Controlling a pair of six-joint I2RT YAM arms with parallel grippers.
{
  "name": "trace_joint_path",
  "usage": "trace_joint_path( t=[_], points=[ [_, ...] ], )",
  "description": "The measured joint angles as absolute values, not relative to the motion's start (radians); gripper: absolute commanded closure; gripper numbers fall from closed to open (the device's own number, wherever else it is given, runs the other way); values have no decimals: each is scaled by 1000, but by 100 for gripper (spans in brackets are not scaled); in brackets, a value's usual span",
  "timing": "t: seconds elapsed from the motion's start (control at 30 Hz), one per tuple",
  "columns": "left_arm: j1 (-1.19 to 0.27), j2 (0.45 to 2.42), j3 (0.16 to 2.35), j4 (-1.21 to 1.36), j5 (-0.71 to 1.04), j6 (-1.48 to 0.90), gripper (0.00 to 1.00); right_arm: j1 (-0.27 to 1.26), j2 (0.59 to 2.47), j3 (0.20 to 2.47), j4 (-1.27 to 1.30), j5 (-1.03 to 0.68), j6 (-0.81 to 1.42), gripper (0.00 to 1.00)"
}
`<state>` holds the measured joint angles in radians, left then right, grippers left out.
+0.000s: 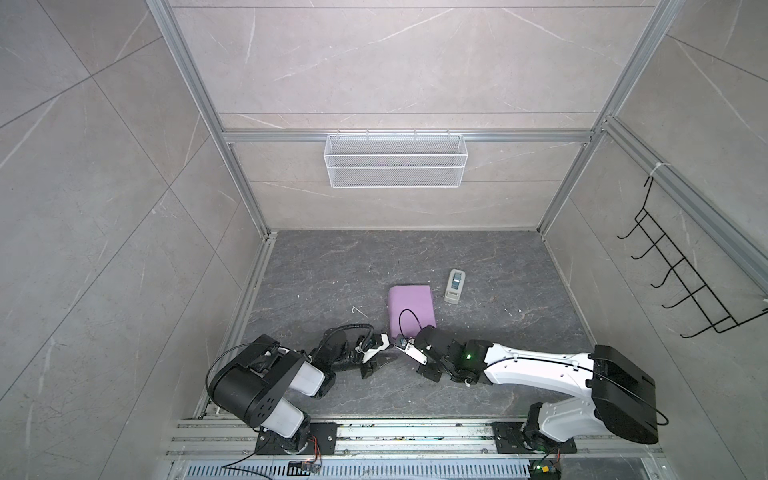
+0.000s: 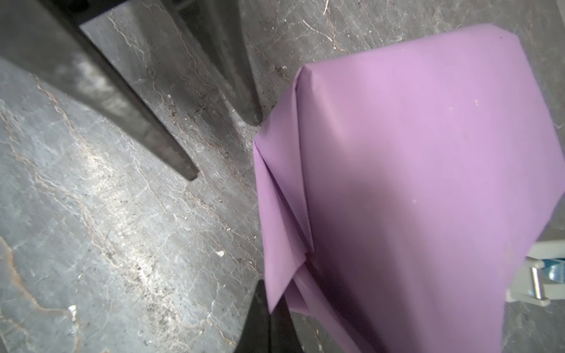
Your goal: Wrap the gift box in paper
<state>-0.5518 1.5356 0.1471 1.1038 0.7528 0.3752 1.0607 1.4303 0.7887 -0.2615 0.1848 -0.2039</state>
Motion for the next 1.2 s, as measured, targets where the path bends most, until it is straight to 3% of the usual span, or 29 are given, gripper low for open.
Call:
trace_joint_path(
  t=[0.37,0.83,1.2],
  points=[
    [-595,1606,201,1090,796,466,64,1010,1413,789,-256,86,-186,100],
    [-664,1613,267,1068,716,605,64,994,1413,789,-257,38,-176,100],
    [-711,1628,309,1019,643,686,74,987,1412,789,-257,37,-171,100]
  ],
)
